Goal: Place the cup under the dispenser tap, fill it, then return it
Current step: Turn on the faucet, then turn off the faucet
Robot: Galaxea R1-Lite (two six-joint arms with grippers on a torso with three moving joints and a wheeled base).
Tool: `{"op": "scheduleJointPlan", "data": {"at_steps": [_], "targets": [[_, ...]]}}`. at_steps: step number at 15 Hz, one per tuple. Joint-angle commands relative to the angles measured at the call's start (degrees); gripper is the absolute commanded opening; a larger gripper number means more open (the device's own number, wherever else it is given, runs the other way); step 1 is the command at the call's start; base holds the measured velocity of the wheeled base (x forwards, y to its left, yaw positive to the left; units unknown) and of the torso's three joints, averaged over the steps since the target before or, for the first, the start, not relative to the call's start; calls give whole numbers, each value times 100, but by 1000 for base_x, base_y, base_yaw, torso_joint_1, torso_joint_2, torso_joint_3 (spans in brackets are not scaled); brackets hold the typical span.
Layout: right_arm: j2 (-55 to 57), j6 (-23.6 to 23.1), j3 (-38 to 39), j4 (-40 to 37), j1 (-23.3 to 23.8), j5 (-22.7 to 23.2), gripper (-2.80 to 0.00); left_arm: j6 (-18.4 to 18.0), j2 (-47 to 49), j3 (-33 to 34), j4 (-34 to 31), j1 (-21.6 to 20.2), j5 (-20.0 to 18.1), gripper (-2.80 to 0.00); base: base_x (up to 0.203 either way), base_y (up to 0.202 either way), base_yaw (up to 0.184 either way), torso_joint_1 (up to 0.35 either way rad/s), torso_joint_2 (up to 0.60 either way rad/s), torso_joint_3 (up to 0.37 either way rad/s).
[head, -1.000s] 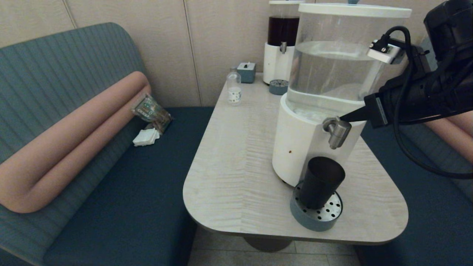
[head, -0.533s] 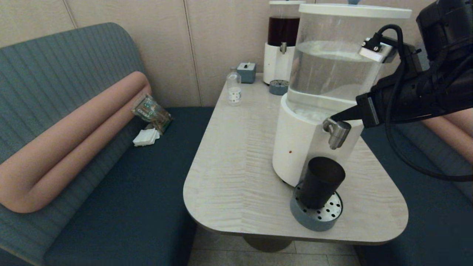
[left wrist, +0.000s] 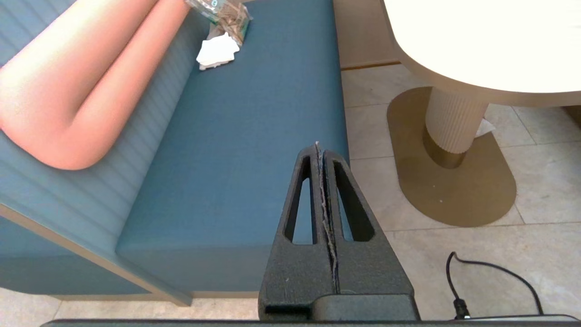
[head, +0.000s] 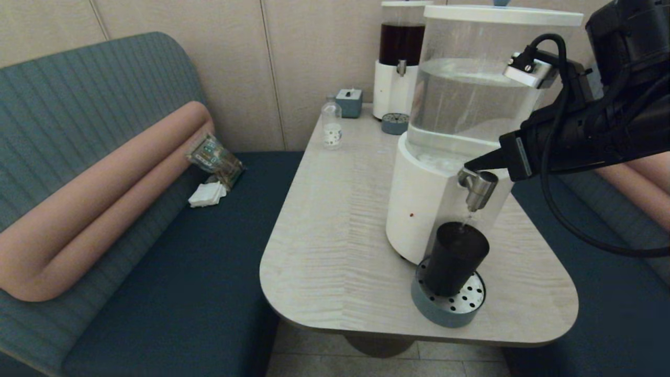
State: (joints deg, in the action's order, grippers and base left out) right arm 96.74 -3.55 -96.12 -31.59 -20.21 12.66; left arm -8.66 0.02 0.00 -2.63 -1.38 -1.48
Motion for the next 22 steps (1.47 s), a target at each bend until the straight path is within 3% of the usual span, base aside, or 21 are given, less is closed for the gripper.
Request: {"op": "scheduleJointPlan", "data": {"at_steps": [1, 11, 14, 18, 22], "targets": [[-73, -3, 82, 181, 101, -129, -280, -5, 6, 0, 0, -3, -2, -280, 0, 0, 0, 0, 0, 0], [-1485, 5, 953, 305, 640, -173, -280, -5, 7, 0, 0, -3, -2, -280, 0, 0, 0, 0, 0, 0], [-2514, 20, 1568, 289, 971, -160, -280, -5, 6, 0, 0, -3, -2, -280, 0, 0, 0, 0, 0, 0], [-4166, 10, 2507, 297, 1943, -39, -280, -5, 7, 0, 0, -3, -2, -280, 0, 0, 0, 0, 0, 0], [-5950, 12, 3913, 527, 2197, -43, -280, -5, 9, 0, 0, -3, -2, -280, 0, 0, 0, 0, 0, 0]]}}
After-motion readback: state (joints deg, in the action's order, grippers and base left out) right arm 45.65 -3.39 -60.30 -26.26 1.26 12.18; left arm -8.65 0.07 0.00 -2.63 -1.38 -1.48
